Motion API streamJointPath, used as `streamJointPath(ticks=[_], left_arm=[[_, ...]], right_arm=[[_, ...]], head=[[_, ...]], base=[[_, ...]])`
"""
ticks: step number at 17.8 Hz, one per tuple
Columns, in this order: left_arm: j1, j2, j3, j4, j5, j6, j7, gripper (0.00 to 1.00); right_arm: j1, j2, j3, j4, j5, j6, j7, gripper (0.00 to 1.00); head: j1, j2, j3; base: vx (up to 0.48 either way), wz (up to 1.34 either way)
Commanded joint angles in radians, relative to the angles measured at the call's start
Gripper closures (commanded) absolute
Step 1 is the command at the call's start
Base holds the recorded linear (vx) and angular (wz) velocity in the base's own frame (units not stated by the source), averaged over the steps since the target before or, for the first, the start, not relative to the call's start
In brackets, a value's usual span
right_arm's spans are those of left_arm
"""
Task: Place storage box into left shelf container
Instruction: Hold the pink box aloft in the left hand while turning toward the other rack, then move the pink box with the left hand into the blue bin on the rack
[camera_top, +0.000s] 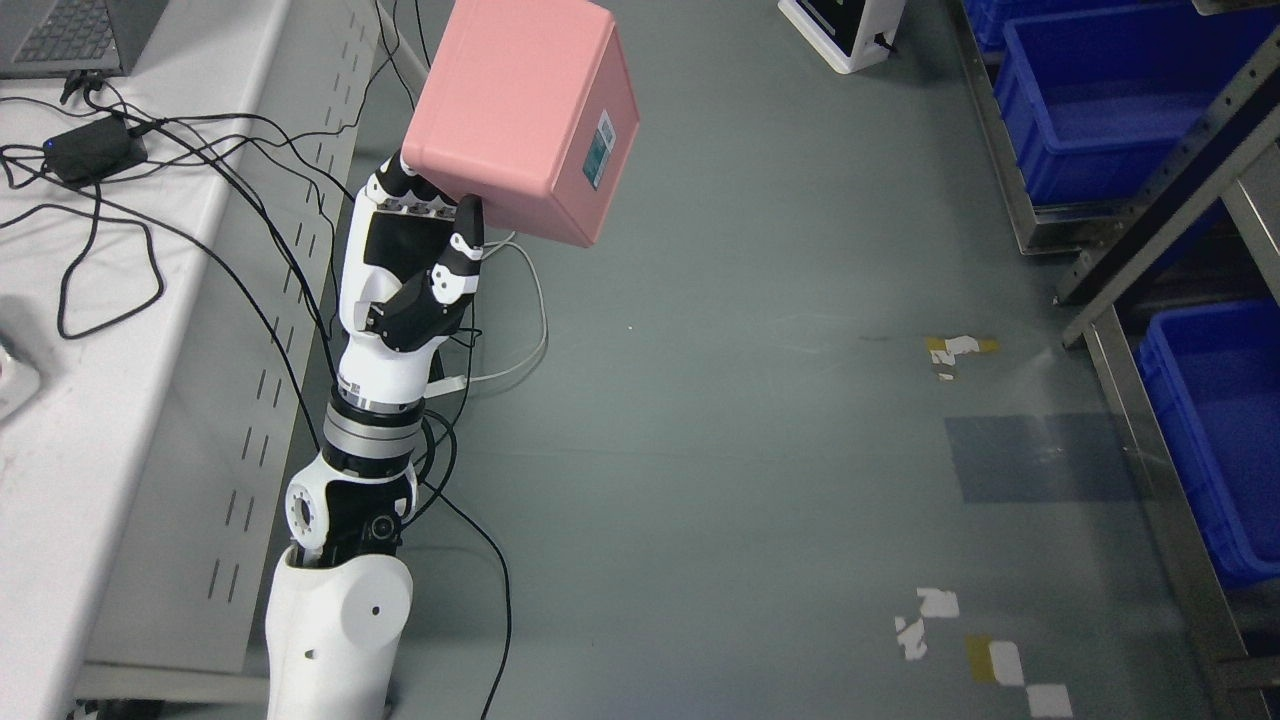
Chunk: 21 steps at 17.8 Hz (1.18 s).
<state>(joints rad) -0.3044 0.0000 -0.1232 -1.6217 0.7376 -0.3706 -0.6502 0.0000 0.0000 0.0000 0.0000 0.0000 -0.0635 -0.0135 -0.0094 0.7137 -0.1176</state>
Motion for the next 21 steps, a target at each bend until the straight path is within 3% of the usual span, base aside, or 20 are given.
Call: streamJointPath(ticks=[1,12,17,21], left_arm=[[0.036,0.018,-0.007,0.002,-0.003,-0.001,0.000,0.98],[0.068,0.018,-0.038,0.005,-0.021,-0.001,-0.023,0.98],[0.097,0.018,-0.081,0.014,-0.027,-0.001,-0.025,0.98],[0.200,0.018,-0.179,0.075,-0.116,-0.001,-0.025,0.98]], right_arm=[[-0.008,-0.017,-0.003,-0.017,-0.002,-0.001,0.000,0.00],[-0.008,-0.017,-0.003,-0.017,-0.002,-0.001,0.001,0.00],[-0.008,-0.017,-0.003,-0.017,-0.002,-0.001,0.000,0.00],[-0.008,-0.017,-0.003,-0.017,-0.002,-0.001,0.000,0.00]], head=[[0.0000,0.000,0.000],[0.0000,0.000,0.000],[0.0000,0.000,0.000],[0.0000,0.000,0.000]], base=[[0.474,0.12],[0.442,-0.06],[0.418,-1.04],[0.349,-1.32]])
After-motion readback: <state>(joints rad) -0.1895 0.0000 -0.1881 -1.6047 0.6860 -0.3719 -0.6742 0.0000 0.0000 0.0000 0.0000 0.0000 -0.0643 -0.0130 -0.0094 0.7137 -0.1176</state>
